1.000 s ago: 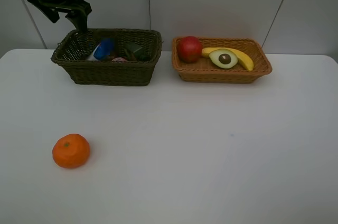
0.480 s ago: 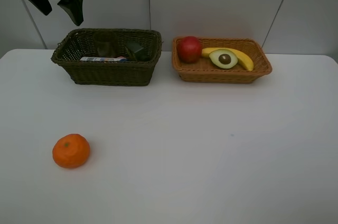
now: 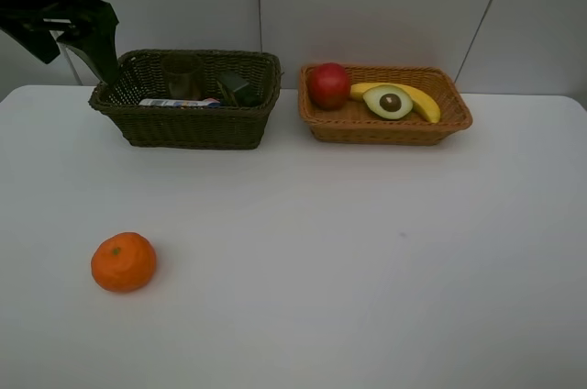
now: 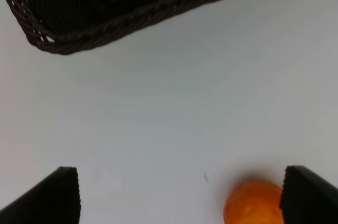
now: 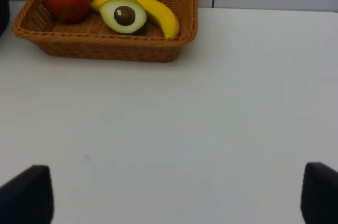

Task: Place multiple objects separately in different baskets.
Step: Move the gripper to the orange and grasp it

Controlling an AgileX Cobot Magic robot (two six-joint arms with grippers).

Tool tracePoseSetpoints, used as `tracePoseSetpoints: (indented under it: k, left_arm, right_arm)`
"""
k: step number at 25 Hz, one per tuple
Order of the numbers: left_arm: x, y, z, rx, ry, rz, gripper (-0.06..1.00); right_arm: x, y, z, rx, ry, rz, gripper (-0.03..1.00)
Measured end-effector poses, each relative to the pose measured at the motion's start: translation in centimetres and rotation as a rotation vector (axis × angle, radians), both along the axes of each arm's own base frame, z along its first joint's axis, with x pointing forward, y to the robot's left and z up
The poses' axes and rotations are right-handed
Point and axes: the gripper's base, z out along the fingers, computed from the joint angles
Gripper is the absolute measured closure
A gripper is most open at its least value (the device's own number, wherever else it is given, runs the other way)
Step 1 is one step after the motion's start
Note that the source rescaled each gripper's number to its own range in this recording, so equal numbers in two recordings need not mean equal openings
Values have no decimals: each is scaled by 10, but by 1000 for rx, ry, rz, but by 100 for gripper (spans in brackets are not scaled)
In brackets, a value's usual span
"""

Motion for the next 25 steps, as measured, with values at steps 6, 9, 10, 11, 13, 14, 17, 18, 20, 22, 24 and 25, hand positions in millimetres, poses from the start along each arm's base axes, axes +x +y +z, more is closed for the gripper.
tracePoseSetpoints:
  k: [6,9,10,11,13,14,17,18,20,22,24,25]
  left_arm:
    - [-35,-3,-17,20,75,-71,-5]
    - [-48,-14,-28,34,120,-126,-5]
    - [-52,-18,-32,40,136,-143,-5]
    - [-55,-23,-36,45,148,-165,-5]
    - [-64,-32,-44,55,174,-205,-5]
    - [-67,-35,-48,60,183,-221,-5]
    - [-80,-45,-63,76,211,-279,-5]
    - [-83,-47,-67,80,213,-304,-5]
    - [-90,-49,-79,90,224,-350,-5]
    - [-96,-49,-89,94,229,-384,-5]
    - [-100,-47,-99,100,231,-416,-5]
    - [-102,-46,-103,102,231,-429,-5]
  right_arm:
    - [0,0,0,0,0,0,-2]
    - [0,0,0,0,0,0,-2]
    - [0,0,0,0,0,0,-2]
    - [0,0,0,0,0,0,-2]
    - [0,0,0,0,0,0,-2]
    - [0,0,0,0,0,0,-2]
    - [0,0,0,0,0,0,-2]
    - [0,0,0,0,0,0,-2]
    - [0,0,0,0,0,0,-2]
    - [0,0,0,0,0,0,-2]
    - [0,0,0,0,0,0,-2]
    - [0,0,0,0,0,0,-2]
